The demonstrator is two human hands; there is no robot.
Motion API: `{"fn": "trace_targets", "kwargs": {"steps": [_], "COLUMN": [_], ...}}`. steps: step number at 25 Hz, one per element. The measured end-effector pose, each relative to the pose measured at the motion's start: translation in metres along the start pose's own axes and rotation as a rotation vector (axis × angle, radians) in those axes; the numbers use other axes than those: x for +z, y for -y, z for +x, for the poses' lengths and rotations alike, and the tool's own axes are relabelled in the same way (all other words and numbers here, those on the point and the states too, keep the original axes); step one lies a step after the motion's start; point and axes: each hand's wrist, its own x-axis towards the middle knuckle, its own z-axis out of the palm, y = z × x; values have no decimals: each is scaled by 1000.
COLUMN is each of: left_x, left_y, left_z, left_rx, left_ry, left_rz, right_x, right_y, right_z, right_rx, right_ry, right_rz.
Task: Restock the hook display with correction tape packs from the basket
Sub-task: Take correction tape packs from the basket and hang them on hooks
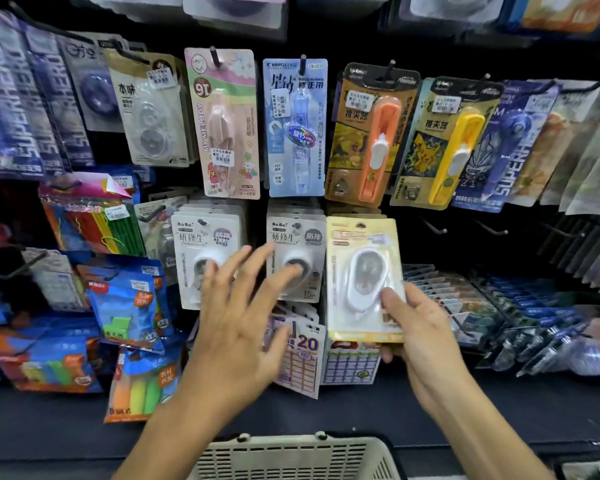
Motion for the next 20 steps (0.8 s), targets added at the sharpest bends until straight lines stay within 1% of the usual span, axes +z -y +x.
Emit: {"fn": "trace_targets", "kwargs": {"steps": [2,4,7,9,10,11,13,14,15,16,17,18,20], "left_x": [-1,2,6,6,7,7,7,10,19,33,51,72,115], "left_y": [8,10,7,8,9,10,12,13,15,18,19,22,32], "left_z": [0,-4,-7,-8,-9,-10,-13,-14,-17,-25,-41,-65,-135], "left_rx": [-107,-129,-115,-125,-133,-133,-121,-123,-158,-240,-367,-523,-847], "left_ry": [37,82,140,141,133,117,61,8,-43,-64,-34,58,372], "left_rz": [15,34,25,19,19,19,0,-37,-94,-167,-242,-311,-389], "right_x": [-11,-14,-12,-13,-14,-14,-15,-16,-15,-14,-11,-8,-6], "right_y": [-2,-7,-9,-6,-6,-8,-18,-28,-42,-62,-86,-114,-180], "right_z": [9,12,12,12,12,12,10,10,9,6,0,-9,-35], "right_rx": [-3,-1,-25,-82,-98,-78,45,109,166,215,266,327,460], "right_ry": [-127,-203,-240,-253,-254,-251,-242,-265,-278,-272,-243,-181,18], "right_rz": [-134,-245,-268,-320,-309,-248,-52,-32,-73,-138,-214,-319,-620]}}
